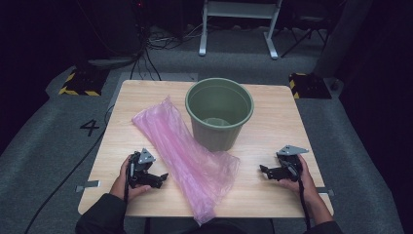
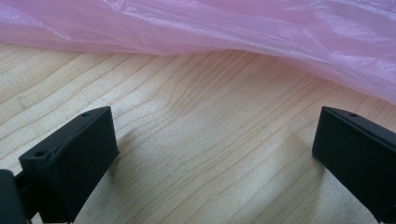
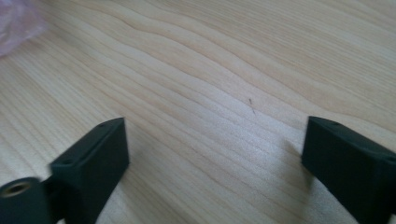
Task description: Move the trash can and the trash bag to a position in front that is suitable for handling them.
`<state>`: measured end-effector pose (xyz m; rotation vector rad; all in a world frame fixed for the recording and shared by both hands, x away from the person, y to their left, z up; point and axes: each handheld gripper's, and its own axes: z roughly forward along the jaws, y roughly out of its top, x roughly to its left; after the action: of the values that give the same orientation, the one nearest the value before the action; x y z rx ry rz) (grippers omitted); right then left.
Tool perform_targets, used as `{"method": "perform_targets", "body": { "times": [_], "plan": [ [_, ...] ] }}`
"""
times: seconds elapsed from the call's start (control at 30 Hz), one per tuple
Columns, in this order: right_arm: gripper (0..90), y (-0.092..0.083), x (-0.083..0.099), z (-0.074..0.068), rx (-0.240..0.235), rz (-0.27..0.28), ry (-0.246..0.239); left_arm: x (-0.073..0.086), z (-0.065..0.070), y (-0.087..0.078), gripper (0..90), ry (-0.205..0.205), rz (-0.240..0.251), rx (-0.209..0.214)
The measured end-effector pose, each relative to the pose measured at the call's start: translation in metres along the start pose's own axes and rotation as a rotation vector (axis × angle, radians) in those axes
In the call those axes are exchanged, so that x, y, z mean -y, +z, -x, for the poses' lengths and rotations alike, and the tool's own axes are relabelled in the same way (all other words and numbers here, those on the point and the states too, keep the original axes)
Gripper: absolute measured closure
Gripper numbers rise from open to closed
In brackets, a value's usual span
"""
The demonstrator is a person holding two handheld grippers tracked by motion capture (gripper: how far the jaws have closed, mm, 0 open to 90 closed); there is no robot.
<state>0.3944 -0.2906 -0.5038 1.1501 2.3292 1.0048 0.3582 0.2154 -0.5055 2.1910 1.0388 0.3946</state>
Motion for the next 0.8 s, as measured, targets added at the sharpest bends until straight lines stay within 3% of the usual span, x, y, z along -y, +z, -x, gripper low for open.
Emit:
{"method": "perform_targets", "body": {
  "times": [0.03, 0.1, 0.2, 0.43, 0.8],
  "plan": [
    [19.0, -0.001, 0.0, 0.0, -0.009, 0.01, -0.01, 0.0, 0.0, 0.0, 0.0, 0.004, -0.001, -0.001],
    [14.3, -0.002, 0.001, -0.001, -0.026, 0.019, -0.026, 0.0, 0.0, 0.0, 0.0, 0.003, -0.001, 0.0],
    [17.2, -0.004, 0.0, -0.002, -0.04, 0.026, -0.048, 0.0, 0.0, 0.0, 0.0, 0.001, -0.001, 0.0],
    [16.7, -0.025, -0.014, -0.009, -0.07, 0.132, -0.062, 0.0, -0.001, 0.0, 0.0, 0.012, 0.0, -0.001],
    [17.9, -0.058, -0.056, -0.019, -0.089, 0.252, -0.126, 0.0, 0.0, 0.0, 0.2, 0.004, 0.001, -0.003]
  ]
}}
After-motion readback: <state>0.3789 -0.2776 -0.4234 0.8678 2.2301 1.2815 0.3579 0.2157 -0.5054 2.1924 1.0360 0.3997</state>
